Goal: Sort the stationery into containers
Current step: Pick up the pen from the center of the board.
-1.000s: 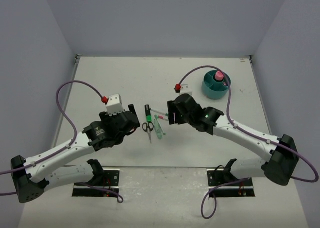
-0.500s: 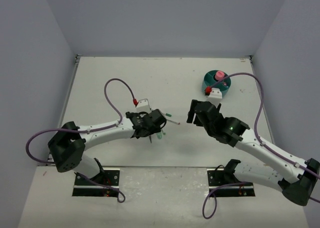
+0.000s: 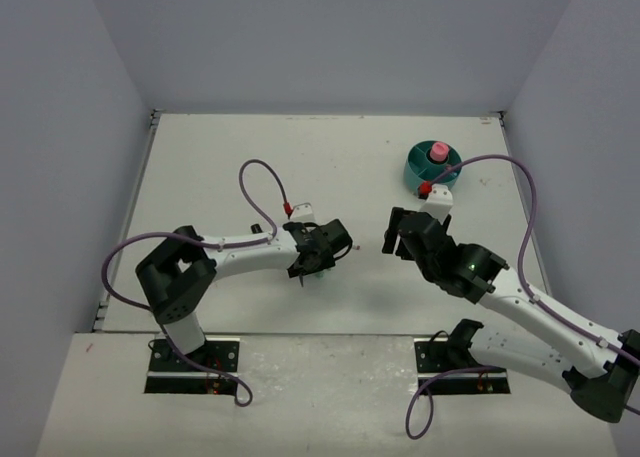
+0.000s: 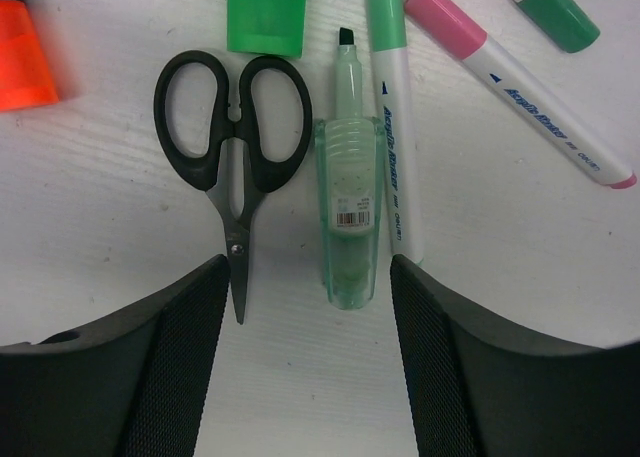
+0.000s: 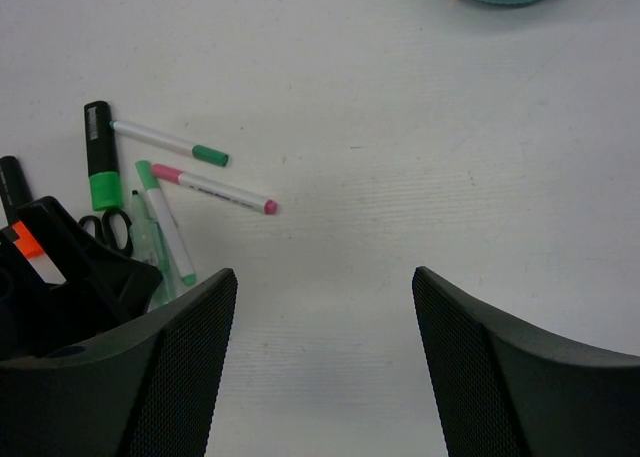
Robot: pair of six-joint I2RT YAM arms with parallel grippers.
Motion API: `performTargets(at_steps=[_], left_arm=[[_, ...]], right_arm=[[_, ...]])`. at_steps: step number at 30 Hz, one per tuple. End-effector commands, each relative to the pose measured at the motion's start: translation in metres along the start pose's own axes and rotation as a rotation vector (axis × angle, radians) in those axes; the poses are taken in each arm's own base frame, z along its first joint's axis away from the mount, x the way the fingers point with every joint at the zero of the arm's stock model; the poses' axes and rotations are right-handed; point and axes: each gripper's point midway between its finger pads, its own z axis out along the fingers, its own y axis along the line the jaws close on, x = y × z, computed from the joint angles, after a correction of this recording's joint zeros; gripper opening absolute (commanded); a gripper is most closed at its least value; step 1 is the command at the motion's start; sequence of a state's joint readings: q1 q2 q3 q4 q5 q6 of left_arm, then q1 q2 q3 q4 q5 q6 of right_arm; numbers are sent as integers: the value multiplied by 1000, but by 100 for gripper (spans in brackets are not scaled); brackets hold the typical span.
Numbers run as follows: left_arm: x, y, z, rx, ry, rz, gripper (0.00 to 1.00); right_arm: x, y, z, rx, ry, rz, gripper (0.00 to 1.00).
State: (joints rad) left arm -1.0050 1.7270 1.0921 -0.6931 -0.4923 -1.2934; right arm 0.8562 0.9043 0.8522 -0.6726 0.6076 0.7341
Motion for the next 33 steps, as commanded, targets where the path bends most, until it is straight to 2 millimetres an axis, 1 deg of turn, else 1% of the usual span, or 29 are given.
performTargets(at_steps=[1,3,9,14,22,23,24,31,33], left_arm=[[-3,-15,-1,15,-6,-39,64],[-1,-14,2,4,0,-37,58],[3,-15,8,0,3,-48,57],[7,-16,13,-5,12,-41,52],[11,-19,17,0,25,-23,50],[11,-20,17,3,26,-20,47],[12,-20,18,5,28,-17,42],[15,-19,22,2,35,-4,25],[17,-18,22,9,41,-2,17]], right_arm=[[1,-2,1,9,-3,-5,73],[0,-3,1,9,-7,-6,73],[0,-4,-1,1,-10,-7,71],[3,-3,0,-6,-2,-12,69],[5,1,2,-29,1,-13,68],[5,1,2,-31,0,-13,68],[5,1,1,-33,-2,-12,68],[7,-1,0,-43,-4,-9,67],[5,-1,-3,-54,-15,-2,66]])
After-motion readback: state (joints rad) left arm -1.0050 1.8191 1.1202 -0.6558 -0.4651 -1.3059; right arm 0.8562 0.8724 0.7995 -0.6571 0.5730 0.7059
